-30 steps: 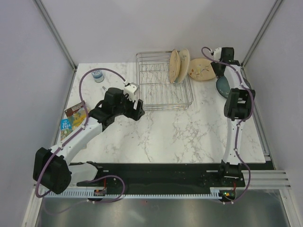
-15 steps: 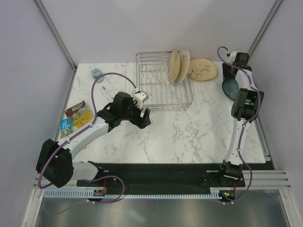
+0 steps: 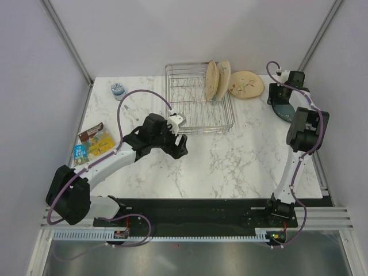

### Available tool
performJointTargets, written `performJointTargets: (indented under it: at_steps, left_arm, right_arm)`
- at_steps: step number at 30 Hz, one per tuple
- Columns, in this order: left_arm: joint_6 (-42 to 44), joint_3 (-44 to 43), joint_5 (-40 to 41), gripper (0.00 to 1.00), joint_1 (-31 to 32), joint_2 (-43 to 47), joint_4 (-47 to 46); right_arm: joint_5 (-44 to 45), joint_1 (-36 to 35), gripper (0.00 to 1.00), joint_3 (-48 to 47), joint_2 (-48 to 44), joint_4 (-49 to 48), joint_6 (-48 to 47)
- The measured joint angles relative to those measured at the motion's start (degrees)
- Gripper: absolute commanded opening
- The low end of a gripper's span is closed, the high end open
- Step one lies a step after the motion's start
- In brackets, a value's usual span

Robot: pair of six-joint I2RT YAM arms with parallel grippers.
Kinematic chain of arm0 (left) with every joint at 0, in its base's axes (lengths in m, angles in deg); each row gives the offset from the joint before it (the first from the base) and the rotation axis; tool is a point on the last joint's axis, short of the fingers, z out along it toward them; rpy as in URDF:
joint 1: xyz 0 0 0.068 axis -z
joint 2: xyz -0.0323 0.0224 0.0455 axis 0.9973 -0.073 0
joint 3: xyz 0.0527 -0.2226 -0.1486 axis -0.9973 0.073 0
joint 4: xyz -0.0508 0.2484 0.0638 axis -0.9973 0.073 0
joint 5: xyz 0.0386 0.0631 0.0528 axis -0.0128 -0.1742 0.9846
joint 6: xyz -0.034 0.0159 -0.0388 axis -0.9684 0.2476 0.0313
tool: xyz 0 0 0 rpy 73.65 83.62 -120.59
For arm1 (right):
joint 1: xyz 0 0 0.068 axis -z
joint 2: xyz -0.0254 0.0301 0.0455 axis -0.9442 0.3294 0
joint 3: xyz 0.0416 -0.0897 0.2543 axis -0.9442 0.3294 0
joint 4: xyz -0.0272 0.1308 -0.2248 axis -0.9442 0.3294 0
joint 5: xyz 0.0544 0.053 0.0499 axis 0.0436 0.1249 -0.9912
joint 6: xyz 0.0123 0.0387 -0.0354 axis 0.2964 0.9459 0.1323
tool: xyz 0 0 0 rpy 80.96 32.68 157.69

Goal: Load the plates into the dish rack

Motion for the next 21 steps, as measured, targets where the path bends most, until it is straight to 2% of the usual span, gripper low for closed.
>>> performJointTargets:
  at_steps: [3,8,10,11,13,14,17,21]
  left_arm:
    - [0.0,0.0,0.02,0.89,0.33,0.0,-0.11]
    - [0.0,0.0,0.02,0.89,0.5,0.0,-0.13]
    - [-0.02,0.0,0.04,0.89,0.5,0.02,-0.13]
    - [0.0,0.0,0.04,0.89,0.5,0.02,-0.13]
    - [0.0,0.0,0.07,0.89,0.5,0.04,-0.13]
    - [-0.02,0.0,0.09,0.89,0.55,0.04,-0.13]
    - [-0.02,0.0,0.07,0.89,0.61,0.04,-0.13]
    - [-0.17,0.0,0.07,0.89,0.61,0.04,-0.55]
  right_arm:
    - [-0.09,0.5,0.6,4.11,-3.06,-2.23,1.68]
    - [0.61,2.36,0.54,5.16,-4.39,-4.87,2.95]
    - [1.03,3.41,0.47,5.42,-4.42,-5.38,3.15]
    - [1.4,3.87,0.38,5.55,-4.42,-5.42,3.15]
    - [2.23,4.57,0.29,5.73,-4.42,-5.18,3.02]
    - [2.58,4.9,0.21,5.73,-4.35,-5.01,3.15]
    - [3.61,5.42,0.1,5.6,-3.69,-4.04,2.78]
    - [3.72,5.31,0.05,5.4,-2.49,-1.14,1.01]
